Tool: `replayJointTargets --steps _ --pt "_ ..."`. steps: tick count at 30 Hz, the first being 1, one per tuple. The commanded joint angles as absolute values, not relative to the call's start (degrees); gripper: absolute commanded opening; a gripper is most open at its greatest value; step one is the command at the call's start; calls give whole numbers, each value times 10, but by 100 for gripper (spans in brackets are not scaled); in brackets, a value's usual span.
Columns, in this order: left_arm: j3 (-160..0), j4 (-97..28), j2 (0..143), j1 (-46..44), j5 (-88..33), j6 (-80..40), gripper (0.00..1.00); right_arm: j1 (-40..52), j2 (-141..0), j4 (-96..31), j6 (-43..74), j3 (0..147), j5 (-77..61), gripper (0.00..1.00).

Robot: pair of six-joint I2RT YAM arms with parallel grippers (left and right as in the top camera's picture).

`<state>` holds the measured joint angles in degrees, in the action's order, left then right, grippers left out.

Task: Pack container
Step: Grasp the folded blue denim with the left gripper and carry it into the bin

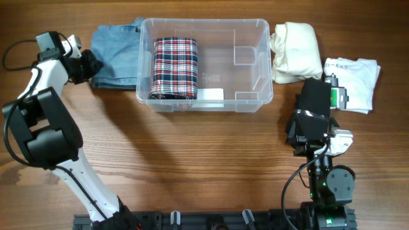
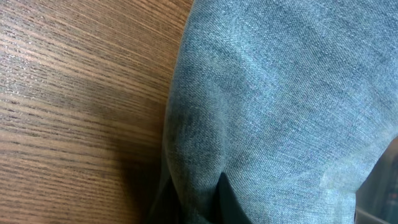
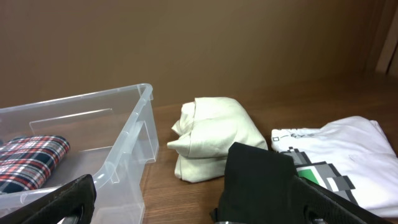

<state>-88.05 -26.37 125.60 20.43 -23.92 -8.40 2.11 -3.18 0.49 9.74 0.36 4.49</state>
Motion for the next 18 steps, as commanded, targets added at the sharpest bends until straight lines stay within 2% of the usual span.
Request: replayJointTargets --steps 1,7,10,15,18 --pt "-874 -301 1218 204 -242 -79 4 24 -32 8 90 3 37 100" --pt "-875 -365 1012 207 -244 -84 4 24 -32 8 90 3 37 100" --pt "-875 -401 874 206 -244 -155 4 24 -32 8 90 3 37 100" --pt "-874 -435 772 170 -244 -220 4 24 -32 8 90 3 37 100" --pt "-874 -454 749 104 -243 -284 4 24 -32 8 90 3 37 100"
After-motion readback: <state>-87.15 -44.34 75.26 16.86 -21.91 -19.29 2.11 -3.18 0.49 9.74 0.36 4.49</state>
